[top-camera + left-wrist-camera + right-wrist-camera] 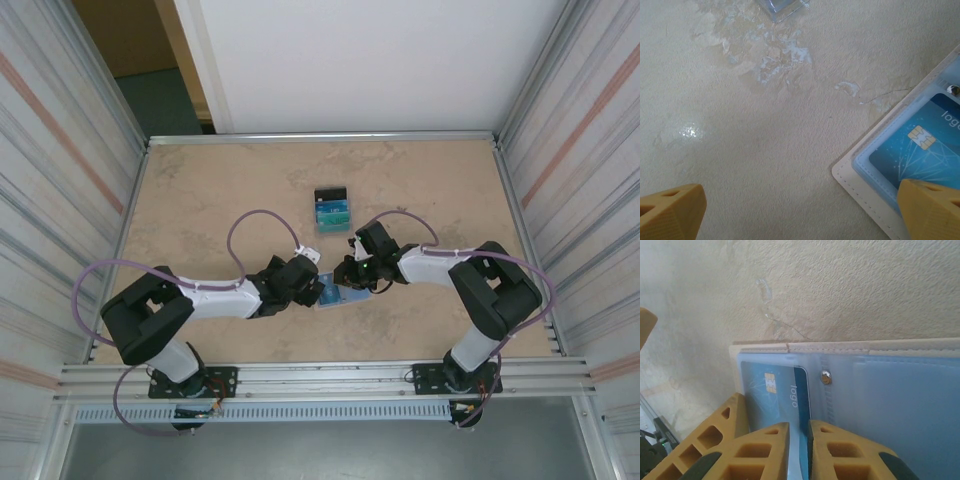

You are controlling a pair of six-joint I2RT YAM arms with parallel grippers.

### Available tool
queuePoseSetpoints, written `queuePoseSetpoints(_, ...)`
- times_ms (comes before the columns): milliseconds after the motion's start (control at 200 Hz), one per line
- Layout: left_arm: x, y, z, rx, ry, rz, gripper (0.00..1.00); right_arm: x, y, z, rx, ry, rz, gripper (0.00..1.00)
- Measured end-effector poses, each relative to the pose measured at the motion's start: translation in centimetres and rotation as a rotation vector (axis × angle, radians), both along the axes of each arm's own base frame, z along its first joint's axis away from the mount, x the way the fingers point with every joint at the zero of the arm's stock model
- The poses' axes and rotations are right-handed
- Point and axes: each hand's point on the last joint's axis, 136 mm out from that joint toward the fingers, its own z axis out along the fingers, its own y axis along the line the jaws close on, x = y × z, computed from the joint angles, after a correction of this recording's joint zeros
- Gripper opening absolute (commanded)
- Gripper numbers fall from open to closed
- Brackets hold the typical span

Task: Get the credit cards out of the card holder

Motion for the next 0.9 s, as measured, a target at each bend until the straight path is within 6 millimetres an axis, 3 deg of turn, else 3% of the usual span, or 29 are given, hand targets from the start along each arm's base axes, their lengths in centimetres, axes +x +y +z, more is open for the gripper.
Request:
queuePoseSetpoints(571,0.02,0.04,0.01,0.004,-0.002,0.0,0.99,0.2,-0.44,-0.38,0.013,0.007,-0.019,0.15)
queuePoseSetpoints(902,0.03,0.15,-0.02,0.009,-0.003,0.002,0.99,0.13,-0.07,-0.15,0.058,0.003,-0.014,0.09)
